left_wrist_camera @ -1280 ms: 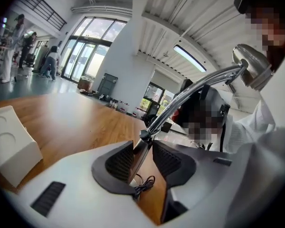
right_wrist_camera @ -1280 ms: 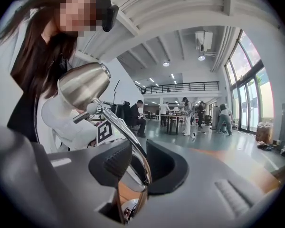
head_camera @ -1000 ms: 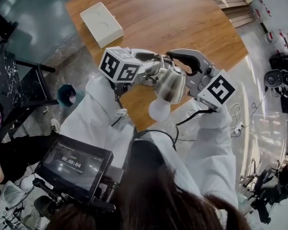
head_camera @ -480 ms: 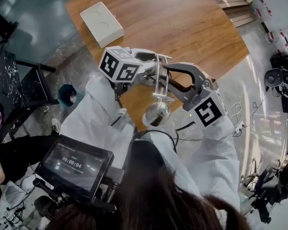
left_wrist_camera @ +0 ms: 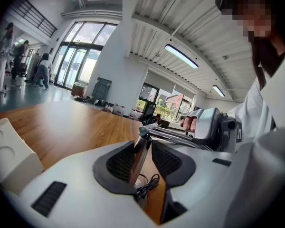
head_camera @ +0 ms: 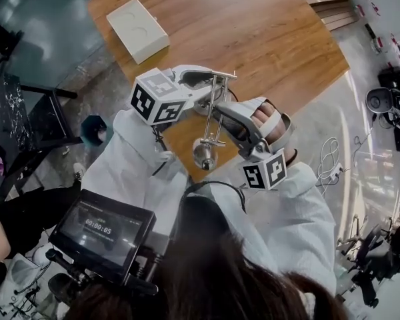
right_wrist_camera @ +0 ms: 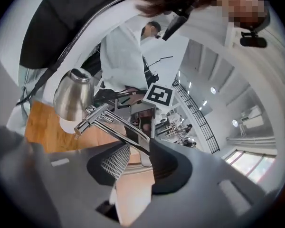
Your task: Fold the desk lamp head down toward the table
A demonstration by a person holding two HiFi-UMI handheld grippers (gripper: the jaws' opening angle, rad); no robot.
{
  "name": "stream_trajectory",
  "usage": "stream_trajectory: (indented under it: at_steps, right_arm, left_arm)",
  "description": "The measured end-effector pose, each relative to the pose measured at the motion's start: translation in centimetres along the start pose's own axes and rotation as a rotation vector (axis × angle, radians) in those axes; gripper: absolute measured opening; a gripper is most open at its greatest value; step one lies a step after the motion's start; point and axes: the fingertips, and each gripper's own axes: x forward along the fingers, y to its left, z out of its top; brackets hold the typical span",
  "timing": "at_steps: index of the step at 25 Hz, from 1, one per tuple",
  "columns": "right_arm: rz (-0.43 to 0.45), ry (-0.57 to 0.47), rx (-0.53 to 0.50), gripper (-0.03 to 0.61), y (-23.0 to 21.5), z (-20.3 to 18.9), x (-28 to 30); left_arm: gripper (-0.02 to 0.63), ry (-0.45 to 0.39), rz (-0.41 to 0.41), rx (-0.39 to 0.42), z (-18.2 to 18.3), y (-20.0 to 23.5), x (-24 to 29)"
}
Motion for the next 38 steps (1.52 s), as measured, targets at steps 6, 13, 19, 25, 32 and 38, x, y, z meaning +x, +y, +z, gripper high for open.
stream_trajectory:
  at_steps: [6, 13, 19, 25, 32, 38]
  right_arm:
    - [-0.140, 0.022, -0.226, 0.121, 2.0, -1.6, 1.0]
    - [-0.300, 0.018, -0.445, 0.121, 3.3, -2.8, 2.3]
    - [-0.362, 0.025, -0.491, 0.121, 3.7, -3.2, 2.9]
    - [-0.312, 0.090, -0.433, 0.121, 4.0, -3.5, 3.0]
    - [-0.232, 0.225, -0.355, 0.152, 3.7, -3.7, 3.2]
    - [-0.210, 0.287, -0.192, 0.187, 3.8, -3.5, 2.3]
  left_arm:
    - [0.092, -0.043, 0.017, 0.054, -0.6, 0.2, -0.2]
    - [0.055, -0.034, 0.027, 0.036, -2.3, 0.5, -0.5]
    - [0.055, -0.029, 0.032, 0.020, -3.0, 0.4, -0.2]
    - [0.055, -0.053, 0.076, -0.024, -3.9, 0.1, -1.8]
    - [0.055, -0.058, 0.136, -0.033, -4.9, -0.8, -4.6]
    - [0.055, -0.079, 0.153, -0.026, -4.8, -1.8, -6.1]
